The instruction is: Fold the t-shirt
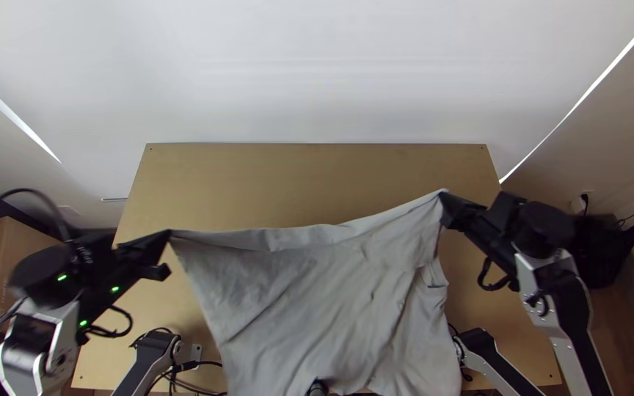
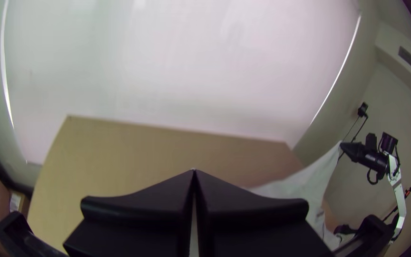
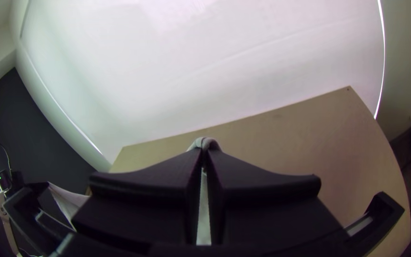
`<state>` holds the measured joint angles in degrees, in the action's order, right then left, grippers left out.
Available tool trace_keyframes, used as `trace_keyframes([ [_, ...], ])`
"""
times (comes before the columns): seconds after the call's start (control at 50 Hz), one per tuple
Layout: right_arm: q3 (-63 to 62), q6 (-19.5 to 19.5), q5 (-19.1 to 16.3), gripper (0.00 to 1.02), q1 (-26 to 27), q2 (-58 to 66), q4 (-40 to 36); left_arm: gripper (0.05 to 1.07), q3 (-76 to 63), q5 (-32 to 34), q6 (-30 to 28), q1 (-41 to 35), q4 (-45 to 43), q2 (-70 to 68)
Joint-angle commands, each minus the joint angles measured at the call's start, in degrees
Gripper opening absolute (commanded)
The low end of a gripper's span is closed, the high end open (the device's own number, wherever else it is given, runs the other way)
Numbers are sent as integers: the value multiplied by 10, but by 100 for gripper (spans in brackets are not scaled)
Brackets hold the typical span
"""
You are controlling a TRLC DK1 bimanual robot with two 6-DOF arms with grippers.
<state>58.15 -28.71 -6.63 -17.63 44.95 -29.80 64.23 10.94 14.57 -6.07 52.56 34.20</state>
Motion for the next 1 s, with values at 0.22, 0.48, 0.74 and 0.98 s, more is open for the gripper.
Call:
trace_keyframes([
  [0.22, -62, -6, 19, 2, 29, 145, 163, 8, -94, 16, -21, 24, -148, 161],
  [0.48, 4, 0, 33, 2, 50, 345, 221, 8, -44, 17, -32, 71, -277, 400],
  [0.74, 135, 23, 36, 2, 54, 533, 236, 8, 91, 11, -31, 81, -314, 605],
  [0.98, 282, 39, 35, 2, 73, 676, 236, 8, 263, -7, -35, 91, -295, 777],
])
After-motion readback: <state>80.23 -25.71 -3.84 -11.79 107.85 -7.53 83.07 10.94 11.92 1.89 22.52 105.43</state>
